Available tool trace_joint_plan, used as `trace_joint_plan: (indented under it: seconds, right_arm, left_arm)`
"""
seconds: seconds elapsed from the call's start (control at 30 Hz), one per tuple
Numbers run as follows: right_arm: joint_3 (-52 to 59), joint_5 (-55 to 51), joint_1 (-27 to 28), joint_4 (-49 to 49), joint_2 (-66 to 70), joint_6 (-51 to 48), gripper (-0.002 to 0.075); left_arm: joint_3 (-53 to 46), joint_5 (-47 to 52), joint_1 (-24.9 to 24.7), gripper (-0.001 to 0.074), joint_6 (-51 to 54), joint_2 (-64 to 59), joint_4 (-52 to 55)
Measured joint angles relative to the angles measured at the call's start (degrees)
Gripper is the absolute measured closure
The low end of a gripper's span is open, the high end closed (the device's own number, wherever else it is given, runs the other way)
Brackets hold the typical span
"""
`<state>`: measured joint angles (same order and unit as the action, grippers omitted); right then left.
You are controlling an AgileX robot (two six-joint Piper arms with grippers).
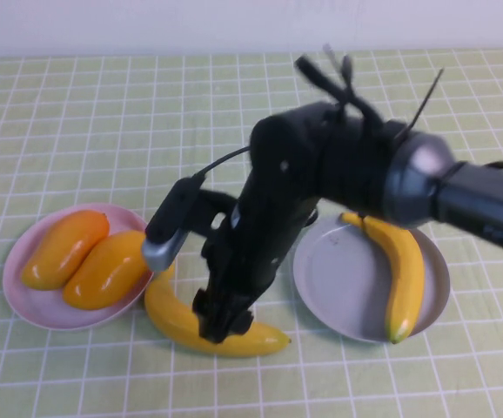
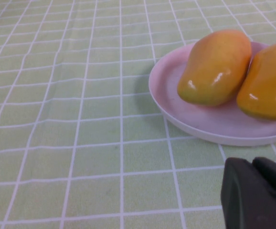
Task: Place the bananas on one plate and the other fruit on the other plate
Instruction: Put another type of fruit in the right plate
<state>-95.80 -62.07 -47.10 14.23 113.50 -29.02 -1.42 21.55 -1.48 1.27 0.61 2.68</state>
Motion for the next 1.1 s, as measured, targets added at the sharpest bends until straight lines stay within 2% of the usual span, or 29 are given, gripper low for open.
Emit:
trace_joint_plan:
  seconds: [0.17,0.47,0.57,0.7,0.87,1.1]
  right_arm:
    - [0.00,4.60,-3.10,-3.91,3.05,-2.05,0.0248]
    - [0.00,6.96,-3.53,-5.33,7.35,-2.17,0.0256]
    - [0.00,7.56,-3.53,-5.86,7.61,-2.17,0.0295]
    - [0.00,8.46,-3.53,-6.22,7.90,-2.17,0.0411]
    - [0.00,8.67,-3.53,-6.25,7.90,-1.91,0.0409]
    - [-7.16,-2.89,-3.53,-9.59,8.05,7.08,0.0409]
  left_arm:
    - [0.00,0.00,0.00,0.0733,0.00,0.00,0.00]
    - [0.00,0.00,0.00,0.0733,0.00,0.00,0.00]
    - [0.00,0.00,0.00,0.0733,0.00,0.00,0.00]
    - [0.00,0.00,0.00,0.0733,0.00,0.00,0.00]
    - [0.00,0.00,0.00,0.0733,0.00,0.00,0.00]
    - [0.00,0.00,0.00,0.0733,0.00,0.00,0.00]
